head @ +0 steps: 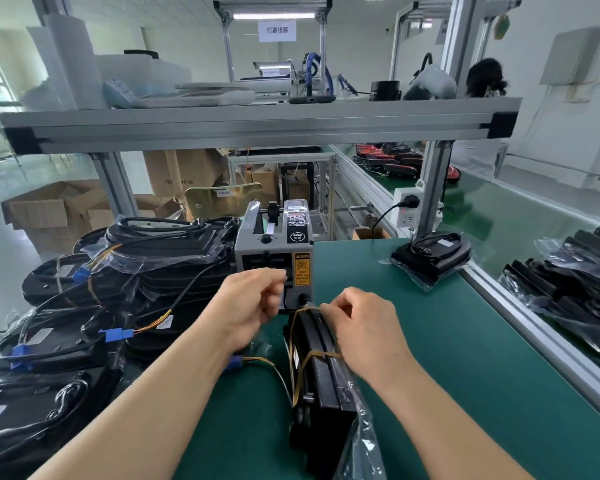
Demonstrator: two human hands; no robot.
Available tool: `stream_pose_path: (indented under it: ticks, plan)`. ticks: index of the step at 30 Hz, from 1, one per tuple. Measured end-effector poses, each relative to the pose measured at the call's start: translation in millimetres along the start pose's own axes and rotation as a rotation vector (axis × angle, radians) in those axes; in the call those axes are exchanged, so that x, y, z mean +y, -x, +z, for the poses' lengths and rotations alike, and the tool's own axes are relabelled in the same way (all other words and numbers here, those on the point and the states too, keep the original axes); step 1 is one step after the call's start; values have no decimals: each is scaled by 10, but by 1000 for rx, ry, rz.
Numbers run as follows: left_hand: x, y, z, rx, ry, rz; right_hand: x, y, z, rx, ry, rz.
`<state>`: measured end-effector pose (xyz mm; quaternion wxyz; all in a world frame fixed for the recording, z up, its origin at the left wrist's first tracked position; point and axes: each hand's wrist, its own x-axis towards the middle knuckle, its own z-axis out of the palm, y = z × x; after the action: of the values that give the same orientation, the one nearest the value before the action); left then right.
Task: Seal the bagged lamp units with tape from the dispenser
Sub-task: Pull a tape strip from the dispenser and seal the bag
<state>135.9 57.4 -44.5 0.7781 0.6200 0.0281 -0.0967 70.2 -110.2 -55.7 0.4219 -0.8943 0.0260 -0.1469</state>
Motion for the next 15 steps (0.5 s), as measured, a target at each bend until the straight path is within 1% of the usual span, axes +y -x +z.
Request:
stream_pose_path:
  ticks: [1,2,3,5,8,12,15]
  plan:
    - [13,132,-13,-132,-98,6,4,3,-2,2,-16,1]
    - [27,246,-6,-228,-203,7,5,8,-2,0,-32,4]
    - [36,340,16,-277,-300,7,-2,11,1,-6,-40,8]
    - [64,437,68,-276,-422,3,-29,13,9,-20,-29,21]
    - [130,461,119,-250,-520,6,-60,11,17,-37,-15,46]
    - [173,446,146,-244,-595,11,-73,7,25,-50,-48,83]
    - [170,411,154,-220,-628,13,-94,3,36,-52,-36,72]
